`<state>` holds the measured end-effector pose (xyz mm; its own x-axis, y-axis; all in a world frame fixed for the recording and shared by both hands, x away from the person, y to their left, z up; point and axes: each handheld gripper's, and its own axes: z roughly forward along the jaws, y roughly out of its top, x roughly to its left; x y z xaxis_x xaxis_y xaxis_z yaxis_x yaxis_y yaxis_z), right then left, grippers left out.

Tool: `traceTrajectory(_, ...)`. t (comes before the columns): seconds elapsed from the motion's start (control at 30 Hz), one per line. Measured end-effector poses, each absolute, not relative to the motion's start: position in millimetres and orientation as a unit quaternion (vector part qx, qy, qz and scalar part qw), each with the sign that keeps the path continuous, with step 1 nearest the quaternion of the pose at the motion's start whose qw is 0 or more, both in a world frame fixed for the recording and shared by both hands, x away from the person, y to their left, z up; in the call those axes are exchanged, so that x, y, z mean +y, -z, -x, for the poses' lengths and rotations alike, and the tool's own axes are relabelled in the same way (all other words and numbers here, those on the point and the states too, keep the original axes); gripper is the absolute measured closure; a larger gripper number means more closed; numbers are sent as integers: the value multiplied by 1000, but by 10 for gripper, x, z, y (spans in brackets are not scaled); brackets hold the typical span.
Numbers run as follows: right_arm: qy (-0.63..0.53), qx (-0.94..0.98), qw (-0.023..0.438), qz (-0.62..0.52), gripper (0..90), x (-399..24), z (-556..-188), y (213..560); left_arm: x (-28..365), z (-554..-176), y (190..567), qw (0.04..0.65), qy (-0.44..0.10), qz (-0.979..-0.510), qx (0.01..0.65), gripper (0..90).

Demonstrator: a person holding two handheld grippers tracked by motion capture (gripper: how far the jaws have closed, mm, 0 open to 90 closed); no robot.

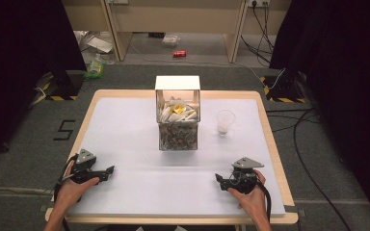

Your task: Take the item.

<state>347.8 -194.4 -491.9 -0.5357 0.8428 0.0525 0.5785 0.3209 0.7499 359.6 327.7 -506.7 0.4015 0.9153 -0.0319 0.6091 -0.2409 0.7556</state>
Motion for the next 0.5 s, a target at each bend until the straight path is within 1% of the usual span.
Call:
traceTrajectory(0.23,-362,801,171,-445,174,-1962,-3424,4957,3277,-3596,5067,356,-215,-758,503,145)
traceTrajectory(0.5,-357,809,181,-431,153,-1948,-3356,4980,3275,-3596,5067,356,-215,-758,503,145)
